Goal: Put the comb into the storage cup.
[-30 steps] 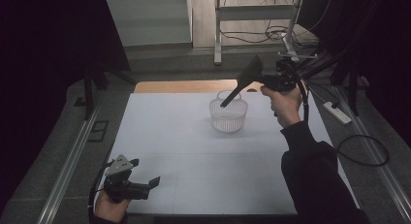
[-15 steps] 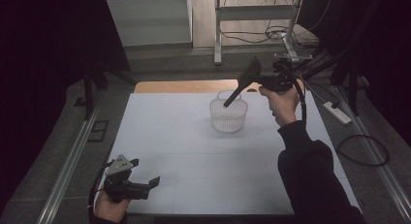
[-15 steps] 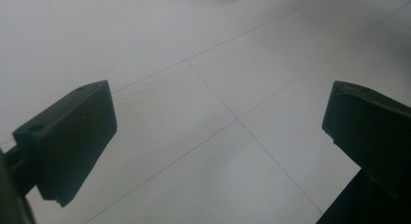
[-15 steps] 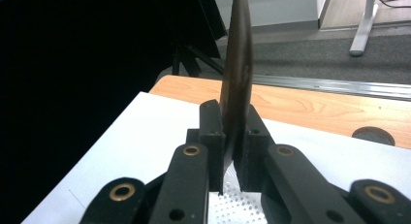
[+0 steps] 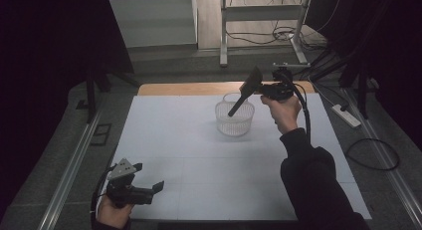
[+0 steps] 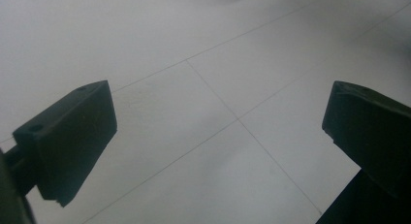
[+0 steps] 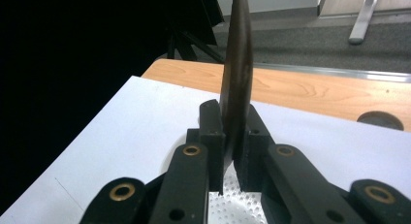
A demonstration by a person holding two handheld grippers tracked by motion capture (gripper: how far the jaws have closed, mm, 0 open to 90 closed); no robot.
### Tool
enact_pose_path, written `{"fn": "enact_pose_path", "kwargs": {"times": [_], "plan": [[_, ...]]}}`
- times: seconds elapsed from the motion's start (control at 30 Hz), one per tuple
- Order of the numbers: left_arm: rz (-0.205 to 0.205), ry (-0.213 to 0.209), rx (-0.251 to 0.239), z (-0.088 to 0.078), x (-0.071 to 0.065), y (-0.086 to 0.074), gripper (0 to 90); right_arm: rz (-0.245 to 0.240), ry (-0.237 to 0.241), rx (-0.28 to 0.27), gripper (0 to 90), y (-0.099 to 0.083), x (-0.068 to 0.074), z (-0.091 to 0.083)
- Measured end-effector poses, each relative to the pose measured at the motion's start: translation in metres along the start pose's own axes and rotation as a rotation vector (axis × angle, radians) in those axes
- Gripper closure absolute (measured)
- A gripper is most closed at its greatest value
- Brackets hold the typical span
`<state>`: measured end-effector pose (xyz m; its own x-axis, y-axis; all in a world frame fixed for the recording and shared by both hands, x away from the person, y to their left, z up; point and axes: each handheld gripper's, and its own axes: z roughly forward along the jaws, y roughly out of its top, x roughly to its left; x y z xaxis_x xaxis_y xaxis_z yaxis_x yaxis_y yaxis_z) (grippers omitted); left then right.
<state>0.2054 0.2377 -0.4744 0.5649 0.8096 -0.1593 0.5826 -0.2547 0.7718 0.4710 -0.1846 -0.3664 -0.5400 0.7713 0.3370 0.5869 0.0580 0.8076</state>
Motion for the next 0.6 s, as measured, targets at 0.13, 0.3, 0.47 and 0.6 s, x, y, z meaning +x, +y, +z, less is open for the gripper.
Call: {"fn": "enact_pose_path", "kwargs": {"times": [0.13, 0.3, 0.47, 0.6], "plan": [[0.000, 0.000, 0.000, 0.000, 0.000, 0.000, 0.0, 0.010, 0.006, 0.010, 83.7, -0.006, -0.002, 0.005], [-0.001, 0.000, 0.000, 0.000, 0.000, 0.000, 0.0, 0.017, 0.008, 0.020, 83.7, -0.014, -0.003, 0.011], [-0.003, 0.000, 0.000, 0.000, 0.000, 0.000, 0.0, 0.025, 0.010, 0.031, 83.7, -0.020, -0.005, 0.017], [-0.004, 0.001, 0.000, 0.000, 0.000, 0.000, 0.0, 0.032, 0.015, 0.038, 83.7, -0.025, -0.005, 0.021]]}}
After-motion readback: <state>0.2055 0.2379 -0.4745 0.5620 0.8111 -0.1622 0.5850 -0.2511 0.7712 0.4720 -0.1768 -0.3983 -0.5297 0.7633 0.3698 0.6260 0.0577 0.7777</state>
